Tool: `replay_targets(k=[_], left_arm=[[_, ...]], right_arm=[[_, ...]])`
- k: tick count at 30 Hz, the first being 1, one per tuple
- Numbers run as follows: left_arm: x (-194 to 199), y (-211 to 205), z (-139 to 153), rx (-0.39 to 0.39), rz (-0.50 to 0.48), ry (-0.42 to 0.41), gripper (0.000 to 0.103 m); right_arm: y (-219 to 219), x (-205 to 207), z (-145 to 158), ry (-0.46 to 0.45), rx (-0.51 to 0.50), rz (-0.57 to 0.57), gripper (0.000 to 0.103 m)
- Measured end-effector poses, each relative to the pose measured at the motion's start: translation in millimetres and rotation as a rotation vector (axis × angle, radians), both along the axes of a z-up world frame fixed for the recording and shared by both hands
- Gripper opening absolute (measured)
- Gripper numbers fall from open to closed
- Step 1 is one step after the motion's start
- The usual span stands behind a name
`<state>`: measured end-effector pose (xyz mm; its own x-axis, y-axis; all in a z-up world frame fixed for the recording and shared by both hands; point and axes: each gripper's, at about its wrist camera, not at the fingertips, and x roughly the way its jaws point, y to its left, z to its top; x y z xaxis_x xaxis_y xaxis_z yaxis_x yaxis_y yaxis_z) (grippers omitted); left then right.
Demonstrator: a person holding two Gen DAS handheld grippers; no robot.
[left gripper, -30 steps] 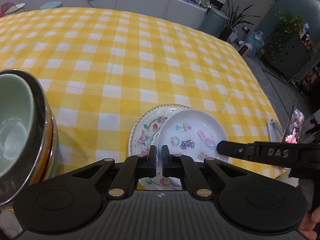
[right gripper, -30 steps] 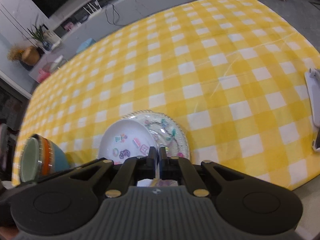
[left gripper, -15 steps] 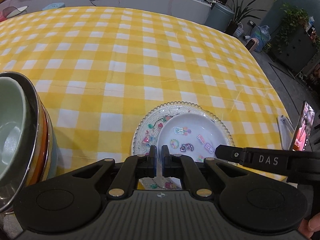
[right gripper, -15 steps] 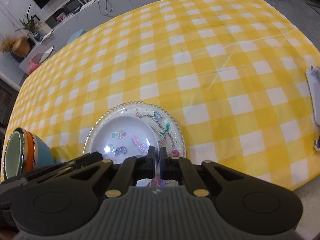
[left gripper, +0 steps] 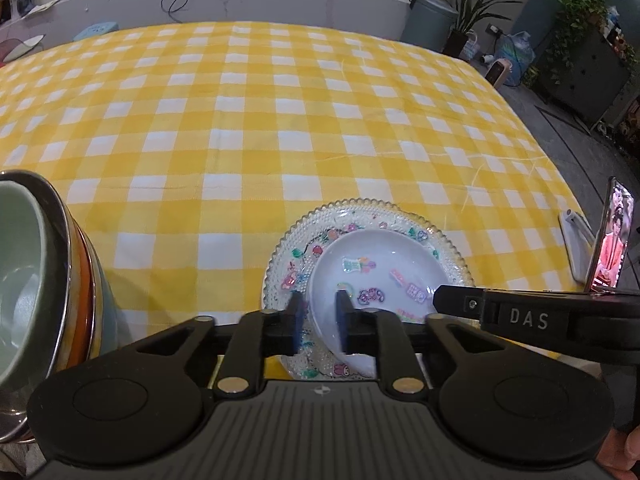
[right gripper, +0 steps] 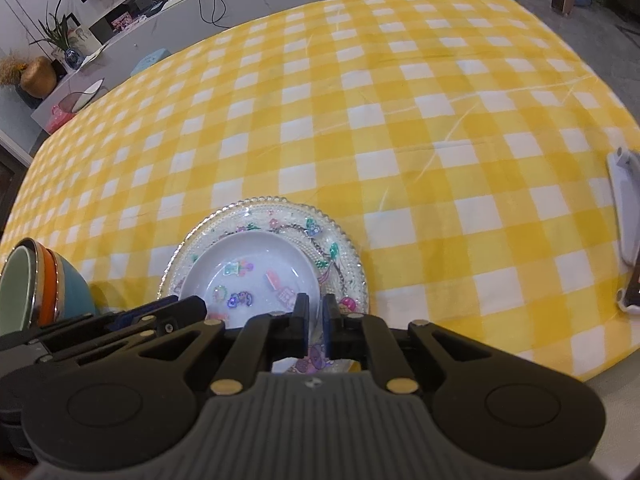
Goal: Organize plates and bowls
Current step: 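Lower the 'Fruity' plate onto the glass plate and open both grippers, then move both grippers to the bowl stack and close on its rim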
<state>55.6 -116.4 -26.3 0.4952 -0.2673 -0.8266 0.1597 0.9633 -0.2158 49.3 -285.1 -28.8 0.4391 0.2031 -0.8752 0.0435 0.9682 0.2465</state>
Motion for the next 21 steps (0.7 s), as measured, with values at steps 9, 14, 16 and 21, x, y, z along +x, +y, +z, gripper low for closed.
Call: replay_targets(k=[9,14,16,21], left_arm=[[-2,4,5,-0.003,0.011,-0.023,0.034],[-9,8,13,-0.011,0.017,-0.042,0.037],[-12,8,19,-0.010,0.008,-0.045,0.038],[-28,16,39,0.008,-0.021,-0.096,0.039]], right_arm=[[2,-1,5,-0.028,0.012,-0.013,0.027],[7,-5,8,-0.067,-0.026,-0.009,0.036],[9,-6,10,-0.087,-0.044,0.002,0.038],[20,-21,23,-0.186,-0.099,0.033,0.044]])
